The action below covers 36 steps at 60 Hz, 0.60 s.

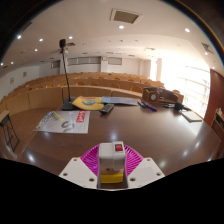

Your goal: Unplug charger

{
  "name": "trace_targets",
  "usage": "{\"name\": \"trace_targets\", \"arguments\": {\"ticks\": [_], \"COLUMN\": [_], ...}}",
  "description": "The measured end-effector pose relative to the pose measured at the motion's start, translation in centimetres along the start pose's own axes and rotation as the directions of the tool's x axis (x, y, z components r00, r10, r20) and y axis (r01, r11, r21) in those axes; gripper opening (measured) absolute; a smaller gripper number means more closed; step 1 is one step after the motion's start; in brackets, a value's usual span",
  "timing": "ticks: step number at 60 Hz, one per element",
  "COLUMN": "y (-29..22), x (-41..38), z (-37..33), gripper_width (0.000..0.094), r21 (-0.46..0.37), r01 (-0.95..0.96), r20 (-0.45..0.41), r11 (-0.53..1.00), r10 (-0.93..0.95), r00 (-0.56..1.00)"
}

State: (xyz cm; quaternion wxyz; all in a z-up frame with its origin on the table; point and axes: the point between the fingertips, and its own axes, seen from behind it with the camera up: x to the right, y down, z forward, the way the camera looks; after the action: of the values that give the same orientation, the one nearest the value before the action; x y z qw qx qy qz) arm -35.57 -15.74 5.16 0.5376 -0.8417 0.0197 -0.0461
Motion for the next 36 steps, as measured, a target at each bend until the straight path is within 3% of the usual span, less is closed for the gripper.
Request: {"name": "trace_targets", "arguments": {"ticks": [15,20,23,26,32,36], "y": [-0.5,-12.9,-20.7,-25.4,-30.5,-28.9], "x": [0.2,1.2,0.6,0.2,2.8,5.1], "z": [-0.1,-5.4,-8.0,-10.5,-12.5,-11.6], "gripper_width": [0.0225,0.0222,0.0222,0.0222,0.0221,0.0221], "r21": [-0.001,0.312,0.417,0.484,0.537,0.514], "r01": [-0.018,0.101,0.106,0.054,0.018,0.028], "r20": [-0.048,-0.147,-0.131,-0.085,-0.068,-0.094], "r11": [1.0,0.945,0.903,0.873,0.844,0.857], "r10": [0.018,-0.057,-0.055,-0.014,0.022,0.024], "r00": [0.999,0.988,0.99,0.996,0.997,0.995]}}
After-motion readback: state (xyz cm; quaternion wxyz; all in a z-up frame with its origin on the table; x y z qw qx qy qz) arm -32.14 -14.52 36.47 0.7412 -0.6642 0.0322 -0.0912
